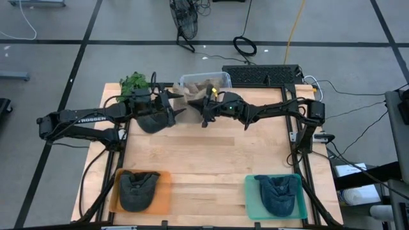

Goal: Pick & Place hat
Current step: Put the brown cap into the transparent bin

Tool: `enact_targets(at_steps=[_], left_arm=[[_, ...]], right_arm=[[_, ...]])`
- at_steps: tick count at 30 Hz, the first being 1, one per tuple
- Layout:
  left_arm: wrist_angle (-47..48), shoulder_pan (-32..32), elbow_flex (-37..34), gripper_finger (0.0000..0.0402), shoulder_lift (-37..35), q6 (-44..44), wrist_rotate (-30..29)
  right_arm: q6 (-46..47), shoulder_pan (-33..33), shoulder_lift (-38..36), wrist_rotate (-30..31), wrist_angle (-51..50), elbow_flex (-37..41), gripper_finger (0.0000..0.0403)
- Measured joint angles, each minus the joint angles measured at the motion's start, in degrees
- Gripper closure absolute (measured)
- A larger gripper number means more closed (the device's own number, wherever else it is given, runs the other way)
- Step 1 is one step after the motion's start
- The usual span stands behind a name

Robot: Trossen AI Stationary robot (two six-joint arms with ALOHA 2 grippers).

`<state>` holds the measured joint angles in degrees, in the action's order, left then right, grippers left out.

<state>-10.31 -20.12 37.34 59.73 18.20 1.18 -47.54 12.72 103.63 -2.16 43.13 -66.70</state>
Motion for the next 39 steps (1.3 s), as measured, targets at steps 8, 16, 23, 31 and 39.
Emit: enact_targets(at_steps=[8,16,23,31,39], left_arm=[[-1.04,-0.09,0.07,0.0117,5.7,4.12,1.61],[-2.43,-0.52,0.04,0.0205,6.44,3.78,0.64],[-2.59,-0.65,0.02,0.0281,6.22,3.96,0.62],[-3.24,-0.81,0.02,0.0375,6.2,6.97,-2.06],[-5.66,0.36,-0.04,0.0387,6.27,9.67,-3.19]], right_arm=[[-1.39,-0.84,0.07,-2.52,-0.9,0.0,0.0403],[-1.58,-0.7,0.04,-2.01,-1.86,0.0,0.0403],[-1.54,-0.68,0.0,-1.88,-2.0,-0.07,0.0403],[-1.38,-1.05,0.0,3.93,-0.29,-0.07,0.0403],[-1.57,-5.33,-4.96,25.54,1.97,-0.02,0.0388]])
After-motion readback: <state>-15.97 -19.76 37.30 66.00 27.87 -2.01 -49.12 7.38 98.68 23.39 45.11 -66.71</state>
